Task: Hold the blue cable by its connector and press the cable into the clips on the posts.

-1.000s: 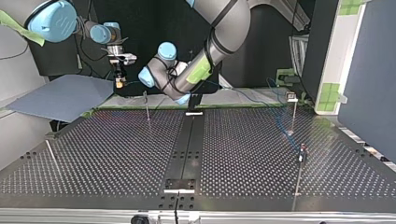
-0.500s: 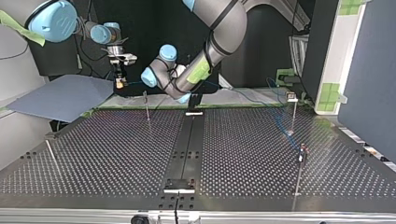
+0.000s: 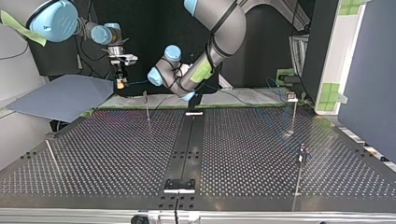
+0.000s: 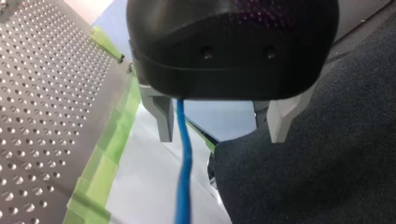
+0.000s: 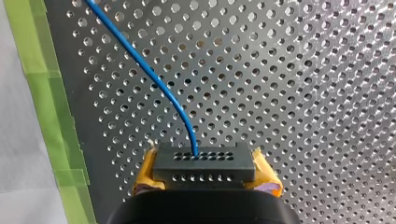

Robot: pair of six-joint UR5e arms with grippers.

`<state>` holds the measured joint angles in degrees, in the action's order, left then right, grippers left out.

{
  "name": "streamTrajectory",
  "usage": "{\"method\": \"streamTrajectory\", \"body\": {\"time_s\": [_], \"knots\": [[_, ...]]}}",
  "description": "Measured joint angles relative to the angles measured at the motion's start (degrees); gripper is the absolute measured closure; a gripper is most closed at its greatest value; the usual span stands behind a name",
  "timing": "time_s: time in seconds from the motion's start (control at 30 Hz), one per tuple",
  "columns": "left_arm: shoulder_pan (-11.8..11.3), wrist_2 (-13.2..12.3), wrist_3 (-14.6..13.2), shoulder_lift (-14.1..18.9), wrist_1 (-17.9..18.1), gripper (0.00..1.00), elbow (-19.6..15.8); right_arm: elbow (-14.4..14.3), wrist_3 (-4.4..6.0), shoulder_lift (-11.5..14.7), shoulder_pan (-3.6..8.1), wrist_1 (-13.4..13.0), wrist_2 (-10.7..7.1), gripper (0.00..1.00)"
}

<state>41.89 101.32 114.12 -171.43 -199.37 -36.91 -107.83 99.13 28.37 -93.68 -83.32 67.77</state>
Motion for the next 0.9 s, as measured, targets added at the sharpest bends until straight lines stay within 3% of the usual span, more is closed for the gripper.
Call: {"method": "streamTrajectory", "body": {"time_s": [0.17,0.2,0.23,0.3,0.33,0.37,0.4,0.7,0.9], "knots": [[0.0,-0.5,-0.9,0.0,0.5,0.02,-0.1,0.0,-0.18,0.0,-0.11,0.3,0.00,1.00],[0.0,-0.5,-1.1,0.0,0.6,0.10,-0.1,0.0,-0.20,0.0,-0.12,0.3,0.02,1.00],[0.0,-0.5,-1.4,0.0,0.6,0.10,-0.1,0.0,-0.24,0.0,-0.12,0.3,0.05,1.00],[0.1,-0.5,-1.7,0.0,0.7,0.47,-0.1,0.0,-0.28,0.0,-0.13,0.3,0.13,1.00],[0.1,-0.5,-2.0,0.0,0.9,0.47,-0.1,0.0,-0.29,0.0,-0.14,0.4,0.18,1.00],[0.2,-0.5,-2.3,0.0,1.0,0.70,-0.1,0.0,-0.30,0.0,-0.14,0.4,0.21,1.00],[0.2,-0.5,-2.7,0.0,1.3,1.00,-0.1,0.0,-0.31,0.0,-0.14,0.4,0.22,1.00],[1.0,0.0,-7.2,0.6,4.5,1.00,-0.8,0.0,-0.55,0.0,-0.16,0.8,0.35,1.00],[1.8,2.3,-10.3,1.0,6.6,1.00,-1.3,0.0,-0.66,0.0,-0.16,0.9,0.43,1.00]]}}
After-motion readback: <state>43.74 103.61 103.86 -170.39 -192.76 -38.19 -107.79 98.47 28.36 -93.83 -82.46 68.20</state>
